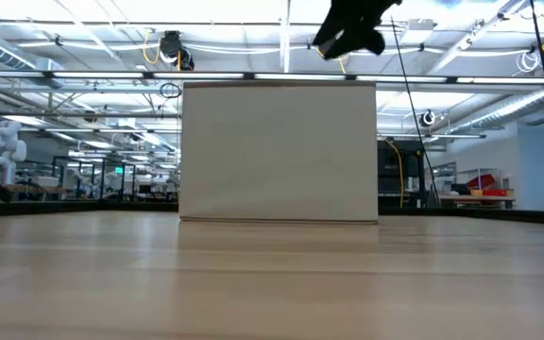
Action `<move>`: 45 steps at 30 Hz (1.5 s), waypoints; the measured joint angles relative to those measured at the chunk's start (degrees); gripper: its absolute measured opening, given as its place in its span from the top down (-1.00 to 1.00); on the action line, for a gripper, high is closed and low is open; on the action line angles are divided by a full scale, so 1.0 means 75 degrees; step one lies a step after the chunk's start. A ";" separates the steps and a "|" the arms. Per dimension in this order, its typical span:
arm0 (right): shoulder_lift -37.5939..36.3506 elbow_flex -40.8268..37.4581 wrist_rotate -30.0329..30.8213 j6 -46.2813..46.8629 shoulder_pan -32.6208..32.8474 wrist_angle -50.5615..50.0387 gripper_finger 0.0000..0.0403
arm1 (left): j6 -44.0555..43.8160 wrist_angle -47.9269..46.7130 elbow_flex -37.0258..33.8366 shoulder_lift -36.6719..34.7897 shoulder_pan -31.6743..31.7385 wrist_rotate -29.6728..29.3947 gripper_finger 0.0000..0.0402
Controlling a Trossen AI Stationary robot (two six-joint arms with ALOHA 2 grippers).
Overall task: Fold towel
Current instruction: Fold the orange towel
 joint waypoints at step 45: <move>0.3489 -0.0017 -0.2996 0.5840 0.8773 -0.2760 0.00 | 0.1830 0.6586 -0.0003 0.3303 0.2444 0.4880 0.13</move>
